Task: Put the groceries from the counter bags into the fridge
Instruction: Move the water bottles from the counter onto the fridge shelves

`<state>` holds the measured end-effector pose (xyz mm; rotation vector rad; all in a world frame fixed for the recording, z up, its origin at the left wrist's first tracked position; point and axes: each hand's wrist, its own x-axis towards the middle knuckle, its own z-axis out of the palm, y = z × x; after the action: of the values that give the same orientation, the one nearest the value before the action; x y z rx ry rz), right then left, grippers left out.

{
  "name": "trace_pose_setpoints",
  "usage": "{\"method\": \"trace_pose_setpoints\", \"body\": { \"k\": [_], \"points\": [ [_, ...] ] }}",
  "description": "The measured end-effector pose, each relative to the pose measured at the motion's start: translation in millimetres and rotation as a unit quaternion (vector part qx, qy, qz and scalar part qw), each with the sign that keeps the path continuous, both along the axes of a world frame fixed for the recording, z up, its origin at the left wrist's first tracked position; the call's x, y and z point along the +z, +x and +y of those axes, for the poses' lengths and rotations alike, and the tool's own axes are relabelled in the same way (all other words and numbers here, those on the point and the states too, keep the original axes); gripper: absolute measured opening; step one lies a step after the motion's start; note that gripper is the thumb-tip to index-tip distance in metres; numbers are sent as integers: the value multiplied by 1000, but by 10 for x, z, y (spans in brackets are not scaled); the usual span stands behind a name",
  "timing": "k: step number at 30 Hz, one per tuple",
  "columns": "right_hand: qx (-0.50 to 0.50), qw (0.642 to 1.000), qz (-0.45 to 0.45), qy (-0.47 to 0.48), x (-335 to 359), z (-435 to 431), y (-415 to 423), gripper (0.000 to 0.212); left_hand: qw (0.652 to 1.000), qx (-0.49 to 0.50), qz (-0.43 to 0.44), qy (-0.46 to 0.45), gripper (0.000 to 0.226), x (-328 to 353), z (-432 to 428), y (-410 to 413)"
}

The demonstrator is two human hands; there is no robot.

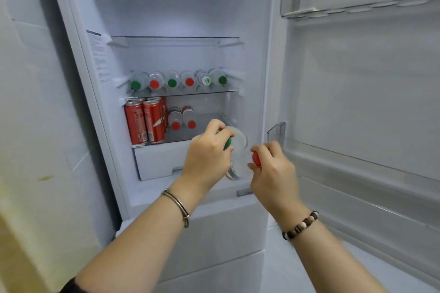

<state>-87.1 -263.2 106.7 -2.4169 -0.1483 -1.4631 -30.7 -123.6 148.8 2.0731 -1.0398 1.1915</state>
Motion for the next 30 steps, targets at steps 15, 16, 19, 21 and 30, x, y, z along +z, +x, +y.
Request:
{"method": "trace_pose_setpoints", "body": {
  "k": [15, 16, 19, 21, 30],
  "points": [
    [-28, 992, -120, 9, -22, 76, 1871, 17, 996, 53, -72, 2, 10, -190, -5, 2013],
    [-36, 991, -125, 11, -21, 72, 1936, 15, 996, 56, -65, 5, 9, -229, -22, 2115],
    [-63, 990, -124, 38, 59, 71, 2082, 22, 998, 54, -40, 10, 7, -351, -61, 2372],
    [-73, 988, -126, 49, 124, 88, 2143, 22, 998, 49, -29, 16, 8, -417, -65, 2521],
    [-91, 985, -128, 65, 208, 108, 2487, 24, 994, 66, 46, 69, 24, -557, -78, 3113]
  ]
}}
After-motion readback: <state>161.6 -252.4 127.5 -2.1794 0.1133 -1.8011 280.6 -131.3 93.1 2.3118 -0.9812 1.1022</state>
